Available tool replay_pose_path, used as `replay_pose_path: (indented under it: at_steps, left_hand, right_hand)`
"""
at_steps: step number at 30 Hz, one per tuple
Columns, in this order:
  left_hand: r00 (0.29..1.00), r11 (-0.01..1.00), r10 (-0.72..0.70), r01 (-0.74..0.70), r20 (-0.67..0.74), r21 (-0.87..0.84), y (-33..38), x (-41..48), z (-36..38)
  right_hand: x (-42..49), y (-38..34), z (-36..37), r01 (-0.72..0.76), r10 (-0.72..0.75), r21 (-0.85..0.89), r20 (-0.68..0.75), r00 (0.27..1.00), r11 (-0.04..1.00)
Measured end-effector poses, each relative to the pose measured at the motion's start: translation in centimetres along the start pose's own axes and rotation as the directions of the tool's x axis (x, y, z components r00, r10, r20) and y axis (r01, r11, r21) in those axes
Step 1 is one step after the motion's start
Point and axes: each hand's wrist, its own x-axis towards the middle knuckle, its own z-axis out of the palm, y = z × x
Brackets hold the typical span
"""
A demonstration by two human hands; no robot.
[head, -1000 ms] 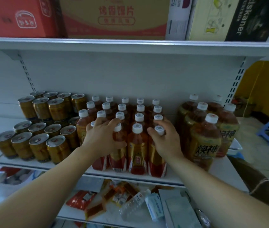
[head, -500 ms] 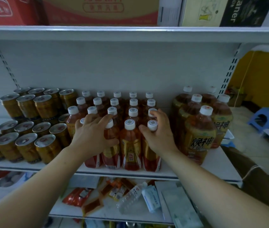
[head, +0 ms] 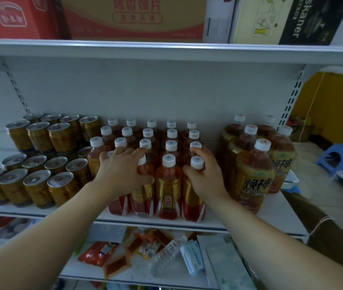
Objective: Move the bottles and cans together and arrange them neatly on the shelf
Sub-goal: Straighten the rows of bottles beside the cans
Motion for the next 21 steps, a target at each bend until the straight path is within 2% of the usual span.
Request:
replay_pose_path:
  at_steps: [4,9,13,15,17,21]
  left_hand:
    - [1.0,1.0,0.0,0.0,-0.001,0.028,0.2,0.0,0.3]
    - [1.0,0.995,0.005,-0.006,0.01,0.096,0.6,-0.1,-0.4]
    - [0.998,0.998,0.041,-0.042,0.048,0.041,2.2,0.6,-1.8]
    - [0.994,0.997,0.081,-0.08,0.071,-0.016,3.6,1.3,-2.5]
    - [0.988,0.989,0.138,-0.134,0.071,-0.057,5.7,1.9,-3.0]
    - [0.96,0.95,0.28,-0.273,0.028,-0.155,12.1,3.4,-2.9]
  right_hand:
    - [0.0,0.3,0.5,0.018,-0.019,-0.075,-0.017,1.0,0.997]
    - [0.5,0.2,-0.8,-0.053,0.084,-0.21,0.141,0.986,0.976]
    - [2.3,-2.0,-3.6,0.035,0.059,-0.394,0.223,0.973,0.918]
    - [4.1,-3.5,-6.1,0.139,-0.043,-0.493,0.201,0.979,0.859]
    - [6.4,-4.4,-9.2,0.178,-0.096,-0.575,0.17,0.981,0.799]
    - [10.2,-3.2,-16.3,0.047,0.011,-0.72,0.076,0.997,0.692]
